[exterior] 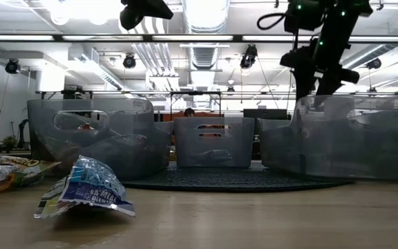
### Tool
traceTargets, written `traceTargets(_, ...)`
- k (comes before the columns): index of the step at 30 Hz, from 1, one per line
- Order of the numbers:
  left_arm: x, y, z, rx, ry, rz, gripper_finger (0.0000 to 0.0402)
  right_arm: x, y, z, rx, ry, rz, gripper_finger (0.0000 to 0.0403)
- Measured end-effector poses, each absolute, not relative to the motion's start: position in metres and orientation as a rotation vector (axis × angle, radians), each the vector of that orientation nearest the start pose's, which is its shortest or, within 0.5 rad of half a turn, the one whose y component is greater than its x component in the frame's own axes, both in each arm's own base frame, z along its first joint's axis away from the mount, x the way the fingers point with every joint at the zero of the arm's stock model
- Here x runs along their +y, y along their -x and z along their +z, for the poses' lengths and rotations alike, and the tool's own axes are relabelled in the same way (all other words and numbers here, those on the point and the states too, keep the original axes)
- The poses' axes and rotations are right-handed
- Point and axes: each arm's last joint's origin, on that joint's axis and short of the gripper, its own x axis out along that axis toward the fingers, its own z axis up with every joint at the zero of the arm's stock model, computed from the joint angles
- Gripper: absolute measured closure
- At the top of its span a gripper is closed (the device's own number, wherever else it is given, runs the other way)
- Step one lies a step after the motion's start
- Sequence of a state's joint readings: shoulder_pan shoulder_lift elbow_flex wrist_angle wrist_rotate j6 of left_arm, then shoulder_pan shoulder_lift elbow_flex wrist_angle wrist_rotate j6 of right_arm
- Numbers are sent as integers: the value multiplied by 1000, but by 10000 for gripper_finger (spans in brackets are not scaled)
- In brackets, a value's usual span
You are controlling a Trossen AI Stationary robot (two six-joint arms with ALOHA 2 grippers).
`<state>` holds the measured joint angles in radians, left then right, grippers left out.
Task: Pick and place Granola Bars by type
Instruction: Put the blue granola bar into the top black bin
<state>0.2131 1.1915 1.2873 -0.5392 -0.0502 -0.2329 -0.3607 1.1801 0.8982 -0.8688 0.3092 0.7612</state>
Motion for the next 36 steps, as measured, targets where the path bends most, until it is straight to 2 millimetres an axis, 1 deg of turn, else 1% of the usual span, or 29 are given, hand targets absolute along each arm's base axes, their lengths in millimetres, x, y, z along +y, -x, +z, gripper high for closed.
traceTargets(7, 54, -242, 390, 414, 250, 304, 401, -86, -193, 236, 863, -683, -1024, 160)
traceTargets(12, 54, -242, 390, 414, 249, 304, 401, -87, -190, 225, 863, -653, -1060, 161)
traceTargets(16, 54, -242, 390, 414, 248, 304, 401, -87, -187, 212, 856, -621, -1088, 161)
traceTargets(23, 54, -242, 390, 414, 247, 307, 401, -86, -185, 182, 778, -632, -1070, 161)
traceTargets(26, 54, -242, 390, 413, 247, 307, 401, -84, -181, 172, 783, -624, -1073, 161)
traceTargets(32, 54, -242, 390, 413, 246, 313, 401, -81, -173, 159, 829, -608, -1084, 161)
traceTargets(36, 55, -242, 390, 411, 240, 337, 401, -80, -171, 152, 812, -611, -1080, 161)
